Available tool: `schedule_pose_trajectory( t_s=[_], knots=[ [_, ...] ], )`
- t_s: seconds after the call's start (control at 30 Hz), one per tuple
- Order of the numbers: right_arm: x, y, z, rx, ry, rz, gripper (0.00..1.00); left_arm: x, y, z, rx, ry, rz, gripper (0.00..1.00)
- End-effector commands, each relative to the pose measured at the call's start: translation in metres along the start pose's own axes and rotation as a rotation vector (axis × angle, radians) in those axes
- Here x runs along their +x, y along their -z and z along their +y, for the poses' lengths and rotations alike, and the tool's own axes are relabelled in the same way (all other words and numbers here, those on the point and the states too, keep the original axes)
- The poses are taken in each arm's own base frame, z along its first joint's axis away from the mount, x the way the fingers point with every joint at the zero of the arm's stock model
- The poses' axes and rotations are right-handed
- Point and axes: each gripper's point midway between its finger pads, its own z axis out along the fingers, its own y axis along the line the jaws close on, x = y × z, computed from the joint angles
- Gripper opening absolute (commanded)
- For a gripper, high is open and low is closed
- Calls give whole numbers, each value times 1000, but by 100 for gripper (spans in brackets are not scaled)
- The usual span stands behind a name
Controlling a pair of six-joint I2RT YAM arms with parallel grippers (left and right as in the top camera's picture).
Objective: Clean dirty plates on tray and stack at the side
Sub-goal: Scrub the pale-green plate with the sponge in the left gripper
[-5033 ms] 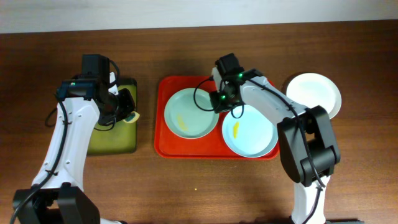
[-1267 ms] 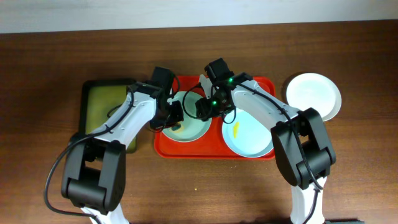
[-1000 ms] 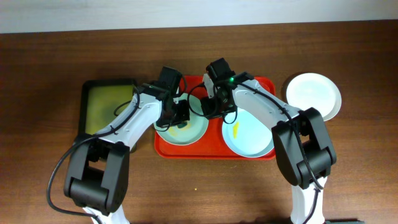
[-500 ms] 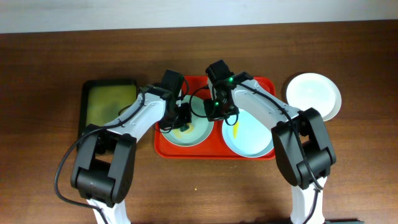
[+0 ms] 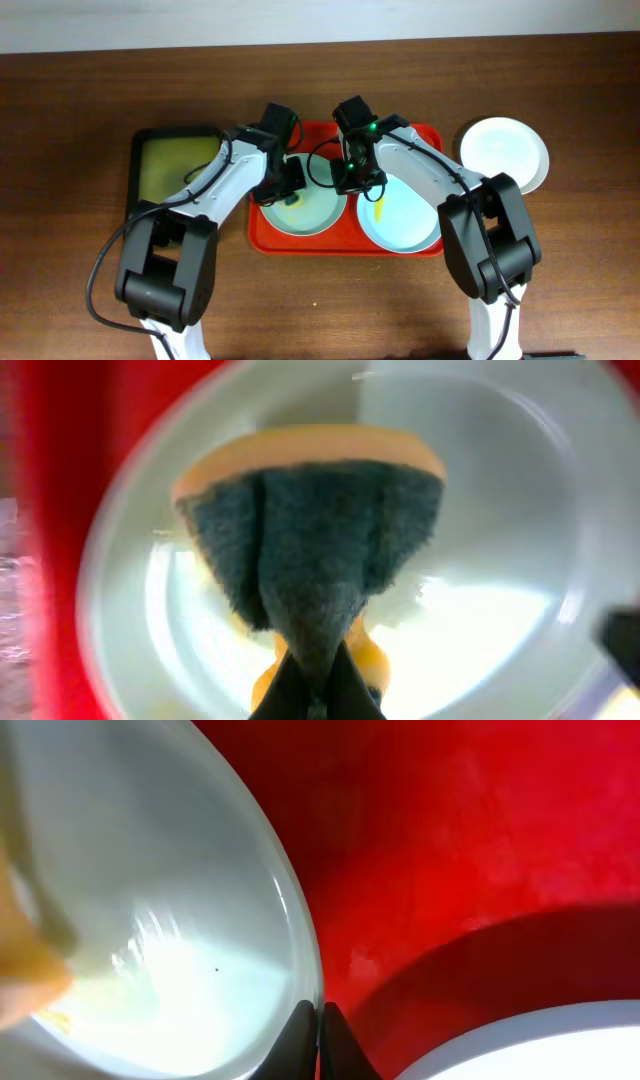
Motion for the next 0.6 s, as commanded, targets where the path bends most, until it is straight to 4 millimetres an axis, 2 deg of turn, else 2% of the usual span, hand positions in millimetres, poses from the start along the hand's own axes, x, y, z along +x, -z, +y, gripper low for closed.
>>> schedule_pose_trajectory(
  t_s=[0.0, 0.07, 0.2, 0.33, 0.47, 0.57],
  knots=[
    [-5, 5, -15, 55, -16, -19, 4, 26, -14, -26, 94, -37, 61, 0],
    [-5, 5, -15, 55, -16, -20, 4, 28, -18, -20, 54, -45, 49, 0],
    [-5, 5, -15, 55, -16, -19, 4, 20, -17, 25, -188, -44, -26, 0],
    [-5, 5, -15, 55, -16, -19, 4, 12, -1, 73, -455, -63, -94, 0],
    [-5, 5, -15, 55, -16, -19, 4, 0, 18, 73, -463, -45, -123, 0],
    [-5, 5, -15, 55, -16, -19, 4, -13, 37, 47, -338, -24, -155, 0]
  ],
)
